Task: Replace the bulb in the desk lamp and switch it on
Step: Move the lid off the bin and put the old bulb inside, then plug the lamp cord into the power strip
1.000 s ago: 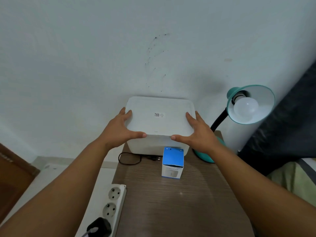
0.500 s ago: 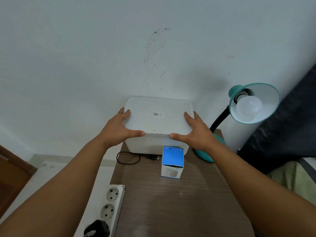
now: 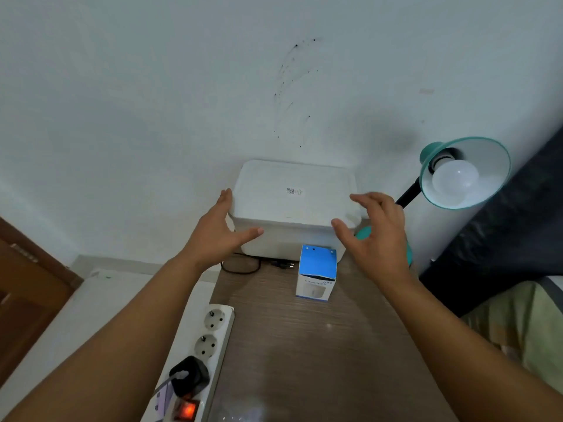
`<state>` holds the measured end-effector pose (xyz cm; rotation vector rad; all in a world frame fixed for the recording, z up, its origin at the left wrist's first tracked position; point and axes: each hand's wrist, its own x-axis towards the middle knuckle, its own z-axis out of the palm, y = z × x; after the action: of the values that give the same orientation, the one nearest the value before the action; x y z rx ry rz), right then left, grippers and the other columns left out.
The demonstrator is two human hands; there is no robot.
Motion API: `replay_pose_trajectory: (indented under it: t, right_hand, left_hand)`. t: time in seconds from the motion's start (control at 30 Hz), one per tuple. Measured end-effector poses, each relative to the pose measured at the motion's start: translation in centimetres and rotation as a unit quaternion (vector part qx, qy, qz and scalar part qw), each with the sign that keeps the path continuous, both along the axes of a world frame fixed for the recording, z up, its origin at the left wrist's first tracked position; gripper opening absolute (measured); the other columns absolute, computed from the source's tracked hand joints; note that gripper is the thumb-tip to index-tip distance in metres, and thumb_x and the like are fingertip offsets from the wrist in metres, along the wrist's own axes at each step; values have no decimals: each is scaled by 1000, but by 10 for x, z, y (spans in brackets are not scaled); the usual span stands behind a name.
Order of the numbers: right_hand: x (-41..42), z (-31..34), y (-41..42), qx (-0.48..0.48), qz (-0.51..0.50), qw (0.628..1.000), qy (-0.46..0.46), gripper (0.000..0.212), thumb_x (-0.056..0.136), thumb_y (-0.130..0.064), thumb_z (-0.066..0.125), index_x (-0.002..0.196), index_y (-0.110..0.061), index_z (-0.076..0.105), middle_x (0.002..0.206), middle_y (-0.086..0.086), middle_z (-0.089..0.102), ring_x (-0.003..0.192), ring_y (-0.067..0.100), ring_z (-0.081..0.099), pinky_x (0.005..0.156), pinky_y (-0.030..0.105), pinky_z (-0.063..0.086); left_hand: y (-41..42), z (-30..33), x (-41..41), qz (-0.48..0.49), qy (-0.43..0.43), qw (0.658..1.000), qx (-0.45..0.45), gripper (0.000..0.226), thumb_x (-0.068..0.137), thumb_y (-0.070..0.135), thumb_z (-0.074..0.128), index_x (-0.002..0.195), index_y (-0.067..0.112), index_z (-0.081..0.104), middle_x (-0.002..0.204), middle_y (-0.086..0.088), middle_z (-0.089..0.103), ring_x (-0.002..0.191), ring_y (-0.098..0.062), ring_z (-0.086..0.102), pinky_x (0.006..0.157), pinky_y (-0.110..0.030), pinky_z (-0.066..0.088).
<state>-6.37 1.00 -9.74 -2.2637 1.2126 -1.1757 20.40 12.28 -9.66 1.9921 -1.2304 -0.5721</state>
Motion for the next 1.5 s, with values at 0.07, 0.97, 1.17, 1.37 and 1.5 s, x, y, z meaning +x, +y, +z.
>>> replay_pose_trajectory:
  t: [0.07, 0.97, 1.17, 1.37, 1.5]
  right_hand:
    - [2, -1, 25, -19, 48, 998, -25, 33, 87, -28, 71, 119, -20, 65, 104, -7, 59, 91, -2, 50, 81, 28, 48]
    - [115, -107, 92, 270, 25, 907, 321, 74, 96, -40, 41, 158, -16, 9, 129, 16, 60, 116, 35, 57, 87, 40, 47]
    - [117, -111, 88, 262, 2, 910, 320, 75, 96, -43, 44, 158, -19, 8, 127, 15, 61, 115, 34, 58, 86, 41, 48]
    - [122, -111, 86, 270, -5, 909, 318, 77, 94, -43, 47, 156, -13, 13, 125, 15, 62, 116, 34, 58, 90, 42, 48]
    - [122, -111, 87, 273, -2, 912, 305, 62, 88, -37, 50, 142, -12, 34, 121, 15, 62, 109, 35, 59, 87, 40, 49]
  left_hand:
    - [20, -7, -4, 19, 17, 1000, 4, 108, 80, 50, 78, 160, 25, 11, 165, 9, 14, 150, -11, 17, 116, -29, 19]
    - [135, -98, 17, -102, 151, 966, 186, 113, 66, 36, 91, 156, 36, 23, 153, 17, 39, 126, 1, 41, 99, -18, 33]
    - [135, -106, 17, -95, 172, 965, 176, 120, 59, 36, 95, 155, 38, 23, 155, 15, 40, 132, -4, 44, 103, -21, 37]
    - [135, -111, 18, -95, 166, 967, 169, 120, 59, 36, 94, 155, 39, 23, 156, 14, 38, 138, -7, 40, 110, -24, 34]
    - [135, -114, 18, -97, 170, 966, 168, 119, 61, 34, 94, 155, 39, 22, 155, 13, 40, 135, -7, 42, 105, -21, 35]
